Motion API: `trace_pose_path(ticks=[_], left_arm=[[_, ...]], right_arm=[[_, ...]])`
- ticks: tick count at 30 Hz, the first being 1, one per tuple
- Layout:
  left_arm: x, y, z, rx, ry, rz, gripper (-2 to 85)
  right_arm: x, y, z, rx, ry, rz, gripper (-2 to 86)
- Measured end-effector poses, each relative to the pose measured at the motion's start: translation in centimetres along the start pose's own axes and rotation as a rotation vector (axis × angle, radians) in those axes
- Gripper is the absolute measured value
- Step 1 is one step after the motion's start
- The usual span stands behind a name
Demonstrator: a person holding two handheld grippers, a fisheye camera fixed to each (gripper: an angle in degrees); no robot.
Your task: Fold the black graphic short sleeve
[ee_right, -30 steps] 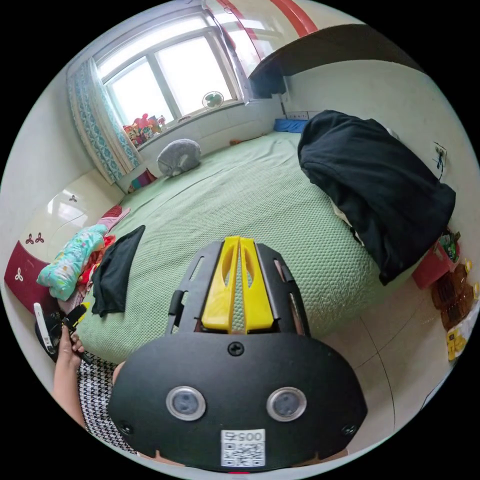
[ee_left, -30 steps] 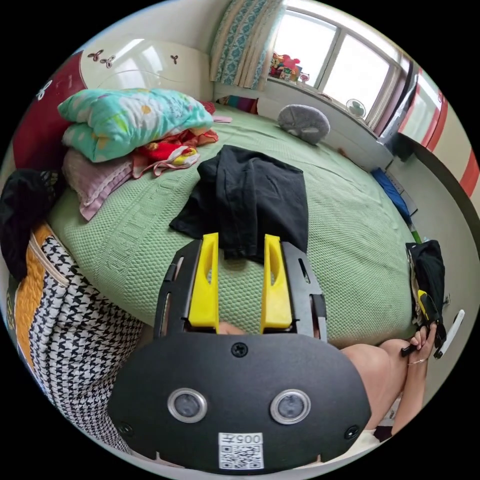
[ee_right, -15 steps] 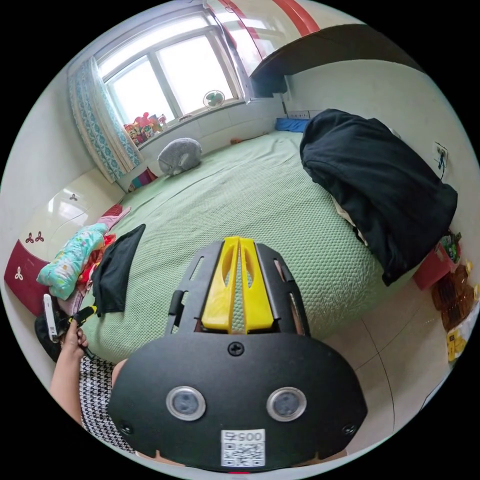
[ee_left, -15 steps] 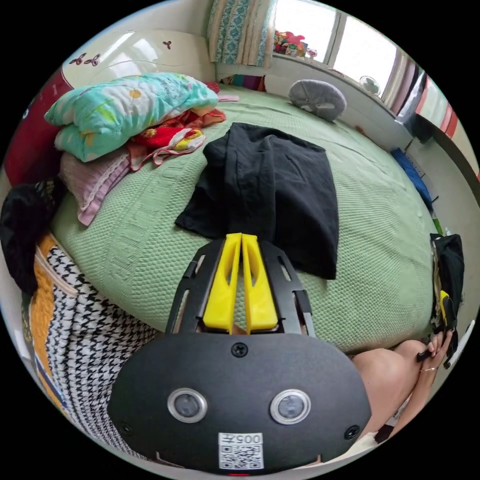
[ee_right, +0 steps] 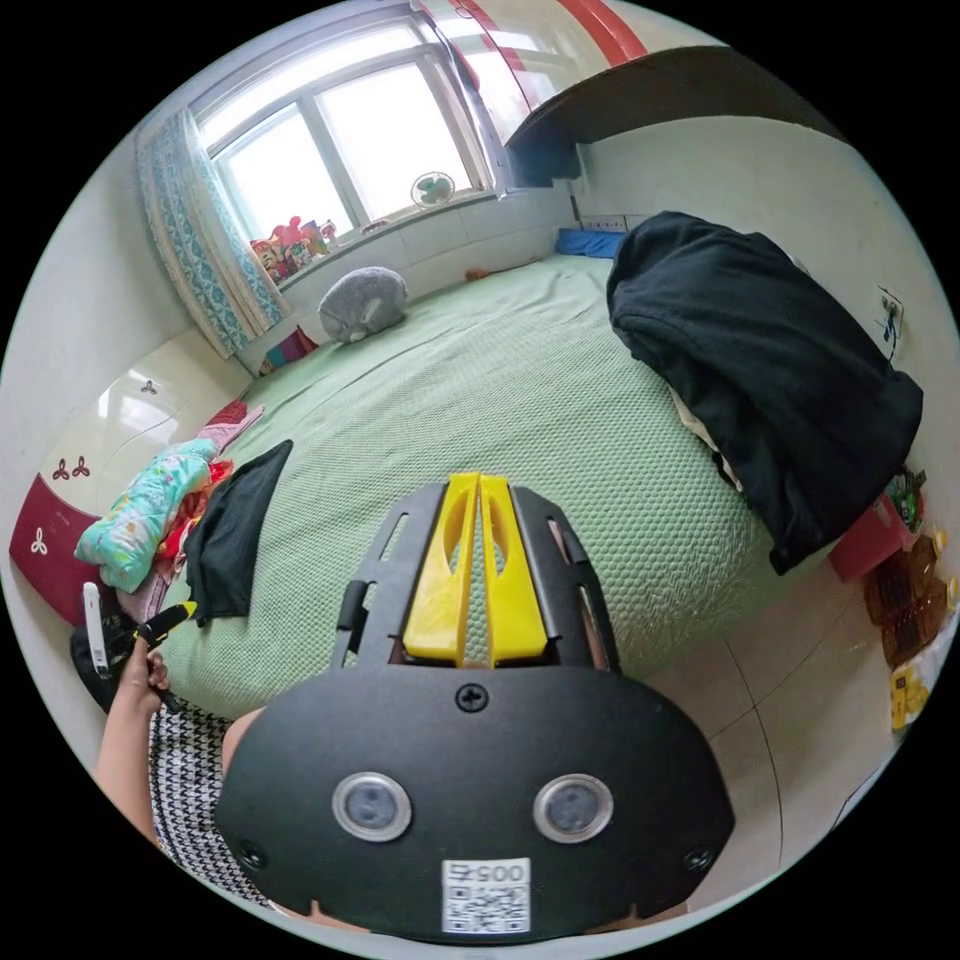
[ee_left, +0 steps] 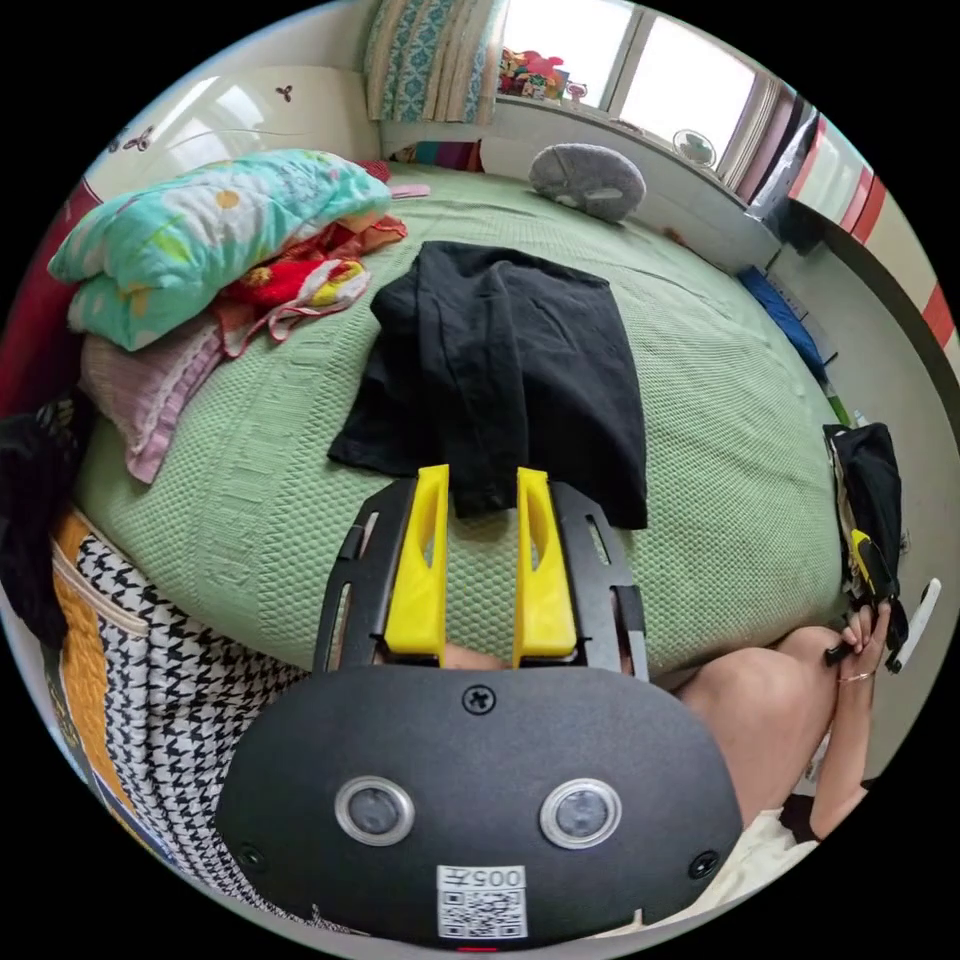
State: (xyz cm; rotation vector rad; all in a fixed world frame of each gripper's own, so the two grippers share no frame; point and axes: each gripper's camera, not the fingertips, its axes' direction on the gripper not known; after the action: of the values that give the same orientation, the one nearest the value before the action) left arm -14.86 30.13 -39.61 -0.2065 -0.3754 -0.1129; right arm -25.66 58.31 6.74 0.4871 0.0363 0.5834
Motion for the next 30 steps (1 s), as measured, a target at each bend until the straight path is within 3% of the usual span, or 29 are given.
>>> trace_pose_path(ticks=[5,13,22,30], left_arm=[[-0.1,-1.1,1.3,-0.024,-0.021,-0.052,2.8],[-2.4,-1.4,-2.2,0.024,0.069,0.018,1.3],[-4.2,-3.3,-3.3,0.071,-0.127,-0.073,1.6],[-3.4,-4.5,2.3,-0.113,-0.231,-0.115,5.0]], right_arm=[[0.2,-0.2,0.2,0.007,0.001,-0.002,-0.9],[0.6,-0.9,0.9,-0.013,0.003,0.002,-1.0],[-0.4,-1.3,1.4,-0.015,0.001,-0.030,-0.9],[-1.1,-1.9,1.8,-0.030,0.005,-0.037,-0.9]])
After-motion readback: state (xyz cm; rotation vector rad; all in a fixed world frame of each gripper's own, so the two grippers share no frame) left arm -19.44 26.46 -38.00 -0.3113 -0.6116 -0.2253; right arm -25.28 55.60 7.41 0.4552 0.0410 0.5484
